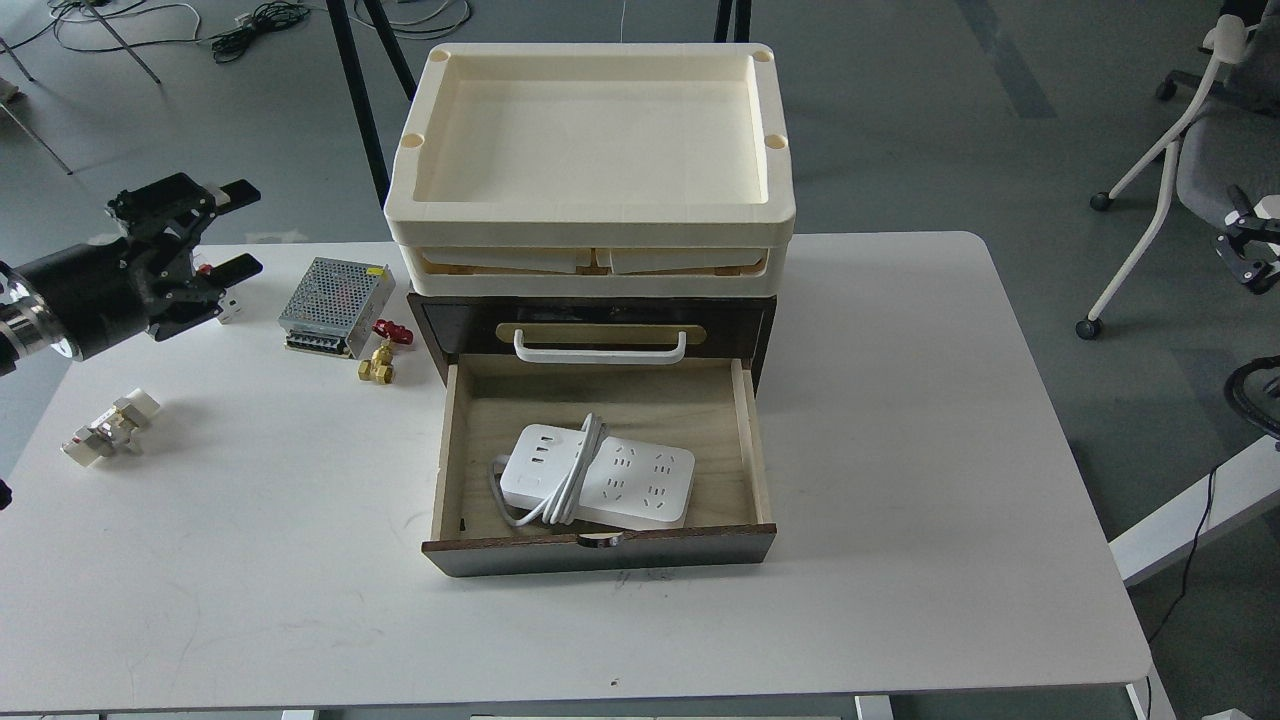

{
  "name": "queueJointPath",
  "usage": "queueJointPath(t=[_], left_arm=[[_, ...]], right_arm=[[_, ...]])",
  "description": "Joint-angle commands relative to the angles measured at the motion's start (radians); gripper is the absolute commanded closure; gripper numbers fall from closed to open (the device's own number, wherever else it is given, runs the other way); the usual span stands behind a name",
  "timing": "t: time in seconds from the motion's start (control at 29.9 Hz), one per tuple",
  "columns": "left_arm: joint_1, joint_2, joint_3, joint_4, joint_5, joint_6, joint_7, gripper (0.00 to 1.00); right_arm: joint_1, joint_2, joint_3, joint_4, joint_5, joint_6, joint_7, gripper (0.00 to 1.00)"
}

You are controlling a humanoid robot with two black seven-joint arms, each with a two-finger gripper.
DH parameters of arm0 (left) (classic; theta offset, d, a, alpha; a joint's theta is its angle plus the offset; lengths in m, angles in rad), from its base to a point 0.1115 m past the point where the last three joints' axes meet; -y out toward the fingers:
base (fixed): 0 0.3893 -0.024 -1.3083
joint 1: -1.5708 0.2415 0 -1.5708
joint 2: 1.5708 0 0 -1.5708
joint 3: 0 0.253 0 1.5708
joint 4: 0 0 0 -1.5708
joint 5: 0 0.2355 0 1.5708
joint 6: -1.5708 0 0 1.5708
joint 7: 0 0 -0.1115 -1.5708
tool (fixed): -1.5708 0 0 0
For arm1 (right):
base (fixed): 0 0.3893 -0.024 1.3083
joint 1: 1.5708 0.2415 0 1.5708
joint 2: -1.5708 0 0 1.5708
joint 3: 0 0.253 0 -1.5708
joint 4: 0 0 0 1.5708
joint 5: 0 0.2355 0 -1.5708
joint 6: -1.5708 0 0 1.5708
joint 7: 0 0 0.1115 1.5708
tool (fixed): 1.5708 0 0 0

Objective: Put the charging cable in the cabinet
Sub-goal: 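Open the left gripper and withdraw it away from the drawer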

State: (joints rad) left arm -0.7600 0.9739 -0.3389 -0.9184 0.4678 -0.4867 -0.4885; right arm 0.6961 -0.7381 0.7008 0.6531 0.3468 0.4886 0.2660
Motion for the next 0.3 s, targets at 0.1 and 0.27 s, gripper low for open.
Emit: queueJointPath(t=[0.1,0.27], left_arm=[[-0.013,-0.139,-0.275,0.288,-0.195,-0.002,0.000,0.02],[-0.042,-0.224,-0.278,0.431,-0.224,-0.002,0.000,0.02]], right_arm=[[0.097,0.026,0.020,0.118,-0.003,0.000,0.001,0.00],[0.100,0.097,0.112,0.117,-0.003,0.000,0.001,0.00]])
